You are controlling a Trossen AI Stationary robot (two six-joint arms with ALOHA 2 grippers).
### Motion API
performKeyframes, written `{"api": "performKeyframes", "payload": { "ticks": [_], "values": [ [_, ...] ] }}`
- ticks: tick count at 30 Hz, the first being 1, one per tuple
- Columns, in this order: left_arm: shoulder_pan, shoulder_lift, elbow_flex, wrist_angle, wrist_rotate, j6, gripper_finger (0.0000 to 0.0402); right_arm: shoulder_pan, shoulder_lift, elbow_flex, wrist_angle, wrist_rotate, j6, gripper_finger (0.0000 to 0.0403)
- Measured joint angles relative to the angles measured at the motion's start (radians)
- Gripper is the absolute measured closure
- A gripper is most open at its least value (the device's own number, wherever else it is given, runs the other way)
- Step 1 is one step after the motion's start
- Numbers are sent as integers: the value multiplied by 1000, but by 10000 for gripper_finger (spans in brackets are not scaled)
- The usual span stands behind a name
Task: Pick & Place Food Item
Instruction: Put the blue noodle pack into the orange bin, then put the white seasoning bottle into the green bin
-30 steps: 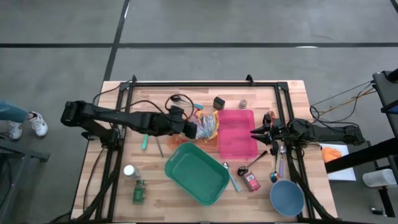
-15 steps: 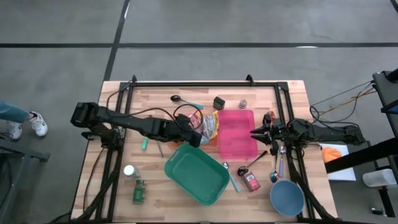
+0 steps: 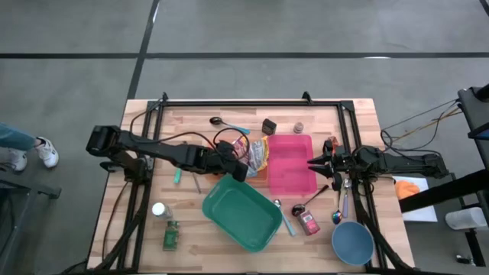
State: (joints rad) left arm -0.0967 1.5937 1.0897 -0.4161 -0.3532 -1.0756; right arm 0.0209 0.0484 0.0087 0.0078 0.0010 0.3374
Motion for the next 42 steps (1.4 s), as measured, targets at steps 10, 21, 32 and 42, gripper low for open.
{"api": "performKeyframes", "payload": {
  "ticks": [10, 21, 32, 42],
  "values": [
    [0, -10, 1, 11, 0, 0, 83, 0, 0, 0, 0, 0, 0, 296],
    [12, -118, 36, 57, -101, 193, 74, 0, -1, 0, -1, 0, 0, 296],
    [41, -206, 35, 162, -138, 419, 74, 0, -1, 0, 0, 0, 0, 296],
    [64, -206, 40, 313, -80, 689, 74, 0, -1, 0, 0, 0, 0, 296]
  ]
}}
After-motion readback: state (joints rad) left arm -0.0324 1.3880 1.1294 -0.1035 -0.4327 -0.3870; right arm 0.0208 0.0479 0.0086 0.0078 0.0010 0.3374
